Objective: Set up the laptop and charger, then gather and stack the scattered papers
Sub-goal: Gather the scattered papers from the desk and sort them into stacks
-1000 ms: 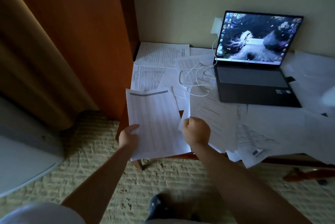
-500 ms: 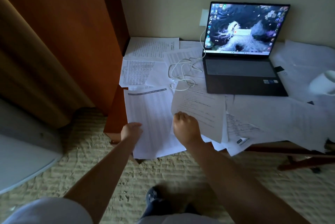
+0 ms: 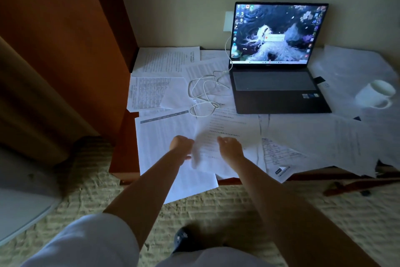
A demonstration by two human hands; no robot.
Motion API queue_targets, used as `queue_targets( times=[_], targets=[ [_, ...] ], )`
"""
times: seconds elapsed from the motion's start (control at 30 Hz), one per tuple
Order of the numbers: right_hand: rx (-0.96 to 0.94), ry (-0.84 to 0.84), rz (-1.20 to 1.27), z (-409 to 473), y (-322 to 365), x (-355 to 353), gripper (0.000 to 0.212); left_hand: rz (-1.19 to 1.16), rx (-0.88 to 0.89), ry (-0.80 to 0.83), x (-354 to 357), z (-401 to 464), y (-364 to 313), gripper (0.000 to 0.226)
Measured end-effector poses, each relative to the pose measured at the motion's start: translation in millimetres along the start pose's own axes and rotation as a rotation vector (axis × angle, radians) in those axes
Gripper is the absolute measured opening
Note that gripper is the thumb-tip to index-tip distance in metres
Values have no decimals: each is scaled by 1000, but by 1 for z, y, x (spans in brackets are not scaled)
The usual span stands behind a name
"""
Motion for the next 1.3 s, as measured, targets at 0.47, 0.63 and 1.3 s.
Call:
queue_targets(
  times=[0.47, 0.63, 1.3],
  targets=[
    [574, -144, 1210, 98, -3, -34, 21, 226, 68, -177, 44, 47, -53, 36],
    [654, -123, 1272, 113, -5, -44, 18, 236, 15, -224, 50, 48, -54, 26],
    [651, -101, 1118, 120, 1, -50, 16, 343, -21, -366, 11, 35, -44, 20]
  ],
)
Point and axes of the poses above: each hand's wrist, its own z-axis towards the middle knuckle, its own x-axis out of the palm, y = z × x, the point moved 3 cm from there along z, towards the middle knuckle
